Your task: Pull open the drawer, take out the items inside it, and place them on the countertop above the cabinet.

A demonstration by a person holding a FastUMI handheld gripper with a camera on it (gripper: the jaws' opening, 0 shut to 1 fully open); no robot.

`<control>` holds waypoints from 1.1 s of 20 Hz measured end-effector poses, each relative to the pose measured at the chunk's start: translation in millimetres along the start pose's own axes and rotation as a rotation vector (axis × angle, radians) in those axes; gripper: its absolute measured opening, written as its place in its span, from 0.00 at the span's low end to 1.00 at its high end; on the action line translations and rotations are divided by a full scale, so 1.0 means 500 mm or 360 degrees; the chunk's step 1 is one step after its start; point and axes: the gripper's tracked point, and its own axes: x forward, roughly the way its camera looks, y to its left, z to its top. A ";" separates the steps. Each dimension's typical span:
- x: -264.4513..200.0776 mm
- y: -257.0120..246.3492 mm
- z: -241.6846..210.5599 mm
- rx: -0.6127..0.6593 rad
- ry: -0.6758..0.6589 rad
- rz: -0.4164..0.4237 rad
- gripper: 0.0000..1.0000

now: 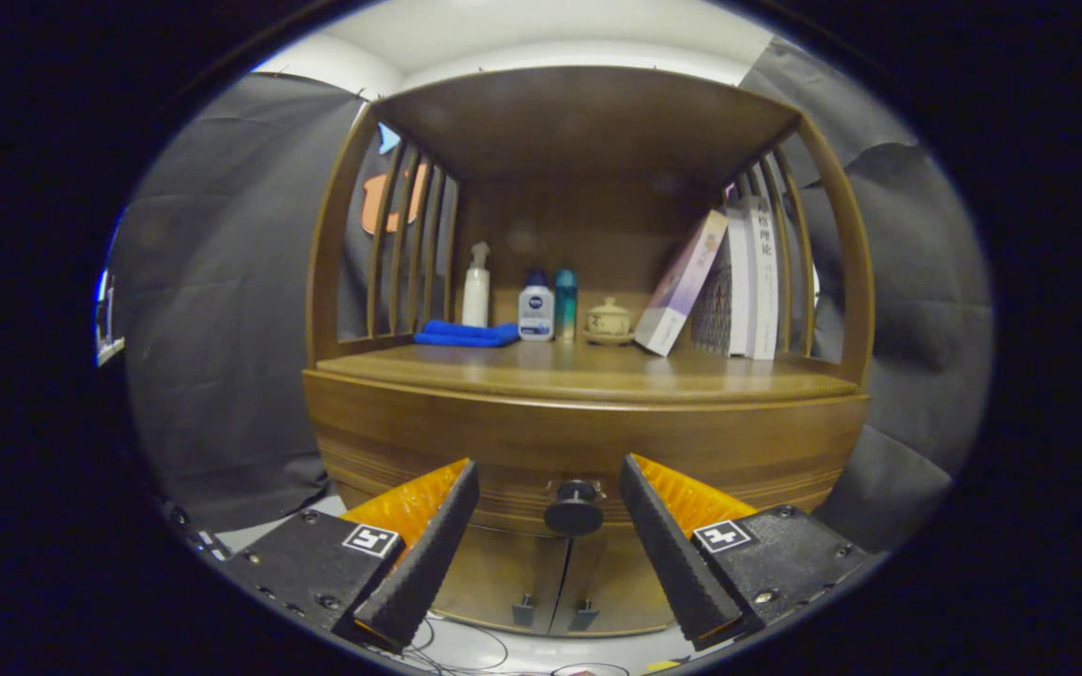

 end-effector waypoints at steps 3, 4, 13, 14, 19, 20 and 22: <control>0.049 -0.020 -0.038 0.0001 0.0073 -0.0045 0.99; 0.062 -0.032 -0.048 0.0009 0.0097 -0.0080 0.97; 0.083 -0.033 -0.080 0.0113 0.0152 -0.0138 0.64; 0.090 -0.037 -0.078 0.0110 0.0140 -0.0166 0.59; 0.084 -0.037 -0.076 0.0112 0.0114 -0.0125 0.44; 0.084 -0.038 -0.077 0.0113 0.0121 -0.0124 0.42; 0.073 -0.039 -0.079 0.0121 0.0147 -0.0129 0.39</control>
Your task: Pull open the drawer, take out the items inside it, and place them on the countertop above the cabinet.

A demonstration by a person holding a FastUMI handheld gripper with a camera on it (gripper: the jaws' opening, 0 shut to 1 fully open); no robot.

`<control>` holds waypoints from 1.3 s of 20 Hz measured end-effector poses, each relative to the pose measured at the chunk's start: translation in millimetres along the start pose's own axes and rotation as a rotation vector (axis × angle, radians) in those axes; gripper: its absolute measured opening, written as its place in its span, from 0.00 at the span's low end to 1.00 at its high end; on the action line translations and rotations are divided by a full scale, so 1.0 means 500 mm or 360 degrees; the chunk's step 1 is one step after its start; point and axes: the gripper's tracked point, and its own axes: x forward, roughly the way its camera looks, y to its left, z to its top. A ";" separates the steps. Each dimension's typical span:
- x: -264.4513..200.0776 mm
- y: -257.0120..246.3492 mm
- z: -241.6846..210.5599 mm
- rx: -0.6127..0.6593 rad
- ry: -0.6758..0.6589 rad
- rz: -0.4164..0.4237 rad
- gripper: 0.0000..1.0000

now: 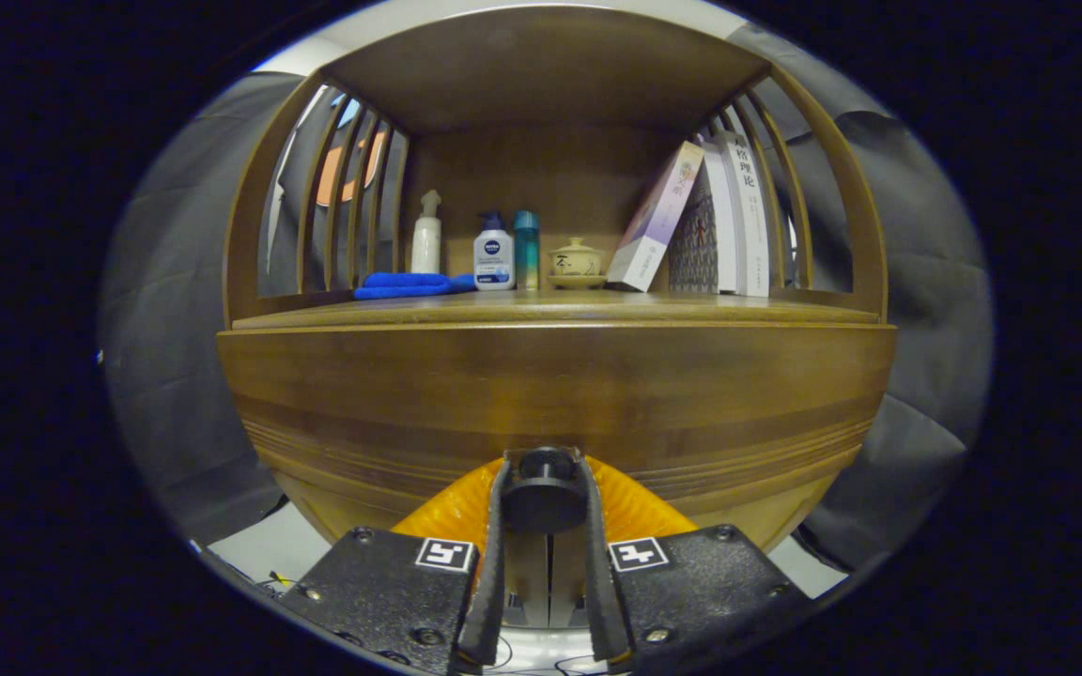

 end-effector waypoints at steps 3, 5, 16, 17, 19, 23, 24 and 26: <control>-0.031 -0.002 -0.010 0.0004 0.0007 -0.0007 0.35; -0.046 -0.004 -0.015 -0.0016 0.0016 -0.0004 0.32; -0.234 -0.013 -0.075 -0.0027 0.0119 0.0033 0.32; -0.252 -0.012 -0.089 -0.0030 0.0137 0.0040 0.32; -0.276 -0.009 -0.095 -0.0048 0.0122 0.0059 0.32; -0.330 -0.011 -0.114 -0.0062 0.0155 0.0101 0.32; -0.339 -0.011 -0.117 -0.0074 0.0158 0.0121 0.32; -0.341 -0.009 -0.118 -0.0098 0.0170 0.0159 0.32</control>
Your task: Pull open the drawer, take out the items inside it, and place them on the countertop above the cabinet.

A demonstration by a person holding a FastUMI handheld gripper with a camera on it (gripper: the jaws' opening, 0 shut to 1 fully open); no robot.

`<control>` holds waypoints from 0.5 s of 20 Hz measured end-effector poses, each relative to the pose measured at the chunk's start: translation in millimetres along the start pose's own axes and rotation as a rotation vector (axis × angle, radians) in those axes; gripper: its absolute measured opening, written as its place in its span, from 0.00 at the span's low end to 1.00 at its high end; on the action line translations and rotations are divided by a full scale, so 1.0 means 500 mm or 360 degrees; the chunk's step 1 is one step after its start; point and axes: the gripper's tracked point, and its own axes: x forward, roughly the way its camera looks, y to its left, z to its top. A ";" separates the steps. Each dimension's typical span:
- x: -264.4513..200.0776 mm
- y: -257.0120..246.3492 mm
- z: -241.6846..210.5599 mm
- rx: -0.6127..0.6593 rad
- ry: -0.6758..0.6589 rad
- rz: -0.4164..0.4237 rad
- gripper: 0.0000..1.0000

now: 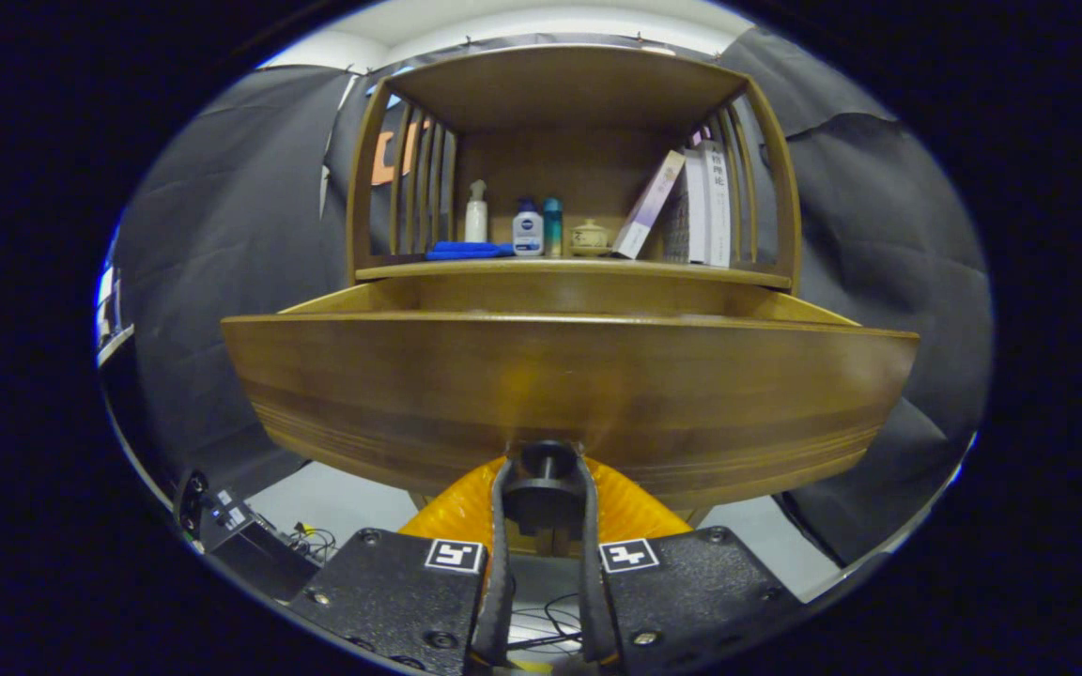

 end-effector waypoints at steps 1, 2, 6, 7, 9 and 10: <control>-0.003 -0.001 -0.003 0.0000 0.0003 0.0011 0.32; -0.005 0.000 -0.004 0.0003 0.0007 0.0021 0.32; -0.012 -0.001 -0.013 -0.0017 0.0040 0.0059 0.32; -0.011 0.003 -0.015 -0.0014 0.0045 0.0067 0.32; -0.015 0.004 -0.020 -0.0021 0.0060 0.0070 0.32; -0.019 0.004 -0.025 -0.0035 0.0074 0.0074 0.33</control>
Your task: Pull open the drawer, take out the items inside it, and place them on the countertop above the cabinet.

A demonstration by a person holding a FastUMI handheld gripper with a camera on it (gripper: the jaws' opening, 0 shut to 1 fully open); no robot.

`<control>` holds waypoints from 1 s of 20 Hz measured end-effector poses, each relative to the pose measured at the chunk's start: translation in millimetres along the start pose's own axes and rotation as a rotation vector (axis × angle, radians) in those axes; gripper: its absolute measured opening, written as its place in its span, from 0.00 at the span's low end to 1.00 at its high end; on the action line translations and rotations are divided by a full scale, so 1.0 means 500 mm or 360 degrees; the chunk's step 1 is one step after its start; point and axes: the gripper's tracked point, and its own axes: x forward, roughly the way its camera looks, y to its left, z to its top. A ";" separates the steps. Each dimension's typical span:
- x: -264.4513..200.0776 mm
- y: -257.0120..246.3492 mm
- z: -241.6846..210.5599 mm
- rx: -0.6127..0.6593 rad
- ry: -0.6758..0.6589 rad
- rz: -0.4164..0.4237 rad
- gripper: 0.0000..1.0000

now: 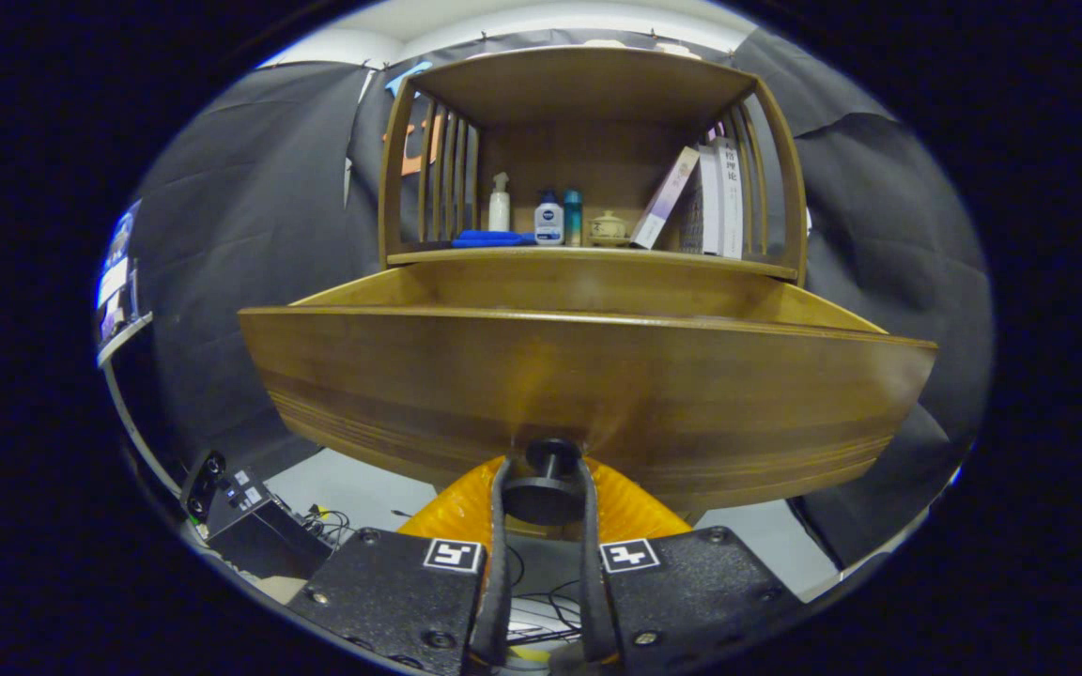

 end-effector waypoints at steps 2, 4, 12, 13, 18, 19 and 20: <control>-0.007 -0.001 -0.012 -0.0051 0.0041 0.0001 0.41; -0.028 0.005 -0.012 -0.0078 0.0060 0.0030 0.48; -0.135 0.089 0.082 -0.0108 0.0042 0.0327 0.81; -0.146 0.100 0.106 -0.0110 0.0015 0.0353 0.81; -0.128 0.082 0.217 -0.0164 -0.0056 0.0253 0.81; -0.114 0.086 0.226 -0.0150 -0.0033 0.0254 0.81; -0.096 0.081 0.232 -0.0143 0.0014 0.0244 0.81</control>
